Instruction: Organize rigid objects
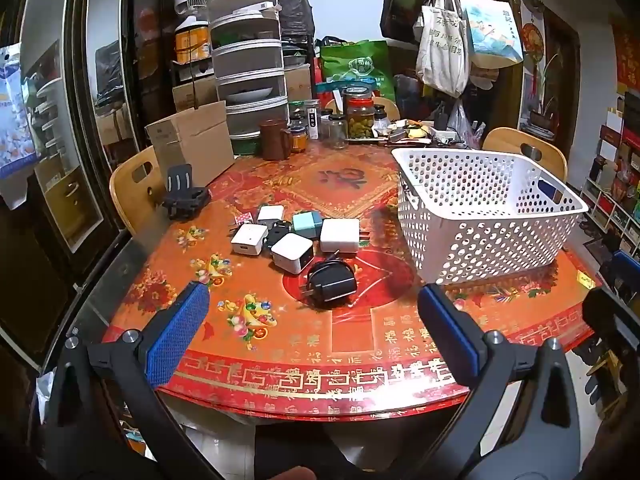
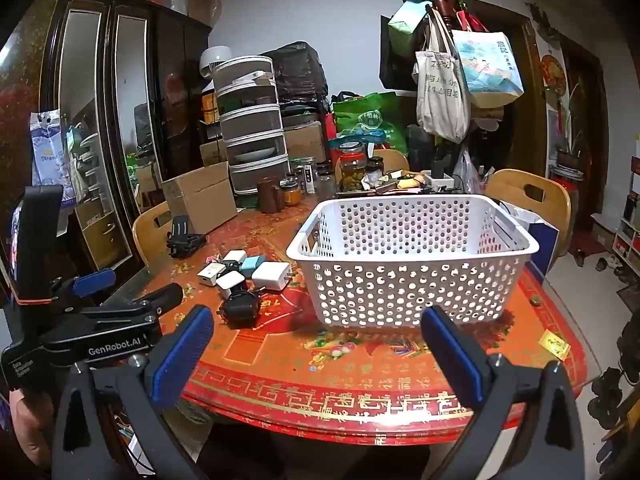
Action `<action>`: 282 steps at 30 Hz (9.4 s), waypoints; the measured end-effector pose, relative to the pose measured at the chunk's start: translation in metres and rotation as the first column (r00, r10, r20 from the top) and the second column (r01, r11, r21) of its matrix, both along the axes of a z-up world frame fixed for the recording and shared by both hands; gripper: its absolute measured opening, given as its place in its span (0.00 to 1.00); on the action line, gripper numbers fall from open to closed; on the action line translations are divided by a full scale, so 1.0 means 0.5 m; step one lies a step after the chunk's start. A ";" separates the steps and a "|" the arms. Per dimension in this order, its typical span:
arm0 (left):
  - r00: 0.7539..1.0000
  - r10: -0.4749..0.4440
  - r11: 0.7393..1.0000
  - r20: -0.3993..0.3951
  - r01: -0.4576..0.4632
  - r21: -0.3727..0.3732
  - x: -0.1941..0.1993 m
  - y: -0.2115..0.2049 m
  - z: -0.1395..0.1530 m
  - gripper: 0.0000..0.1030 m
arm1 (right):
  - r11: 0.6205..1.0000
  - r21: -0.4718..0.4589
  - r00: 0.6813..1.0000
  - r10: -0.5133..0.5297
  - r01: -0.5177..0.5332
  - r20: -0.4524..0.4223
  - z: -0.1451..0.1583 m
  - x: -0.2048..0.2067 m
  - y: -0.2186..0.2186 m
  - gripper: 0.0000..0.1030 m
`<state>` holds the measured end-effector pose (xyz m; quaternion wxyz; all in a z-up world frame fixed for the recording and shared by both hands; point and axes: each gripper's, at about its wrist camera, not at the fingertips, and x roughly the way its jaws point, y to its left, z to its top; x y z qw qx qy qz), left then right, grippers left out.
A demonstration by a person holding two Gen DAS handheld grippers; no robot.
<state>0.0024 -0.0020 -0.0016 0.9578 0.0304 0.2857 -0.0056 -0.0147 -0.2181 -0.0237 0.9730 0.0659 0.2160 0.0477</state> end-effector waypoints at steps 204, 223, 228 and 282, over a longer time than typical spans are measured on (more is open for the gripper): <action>0.944 -0.284 0.888 -0.167 0.325 0.325 0.555 -0.334 0.053 1.00 | 0.952 -0.063 0.870 -0.300 0.300 -0.391 -0.126 0.424 -0.448 0.15; 0.866 0.040 0.998 -0.498 -0.013 0.058 0.825 0.108 -0.250 0.96 | 0.941 -0.085 0.855 -0.333 0.326 -0.398 -0.124 0.429 -0.447 0.15; 0.845 0.022 0.997 -0.534 0.022 0.076 0.851 0.086 -0.283 0.74 | 0.941 -0.087 0.854 -0.333 0.326 -0.399 -0.125 0.427 -0.447 0.15; 0.954 -0.243 0.943 -0.174 0.274 0.186 0.555 -0.337 0.104 0.40 | 0.955 -0.060 0.874 -0.291 0.291 -0.389 -0.127 0.425 -0.451 0.16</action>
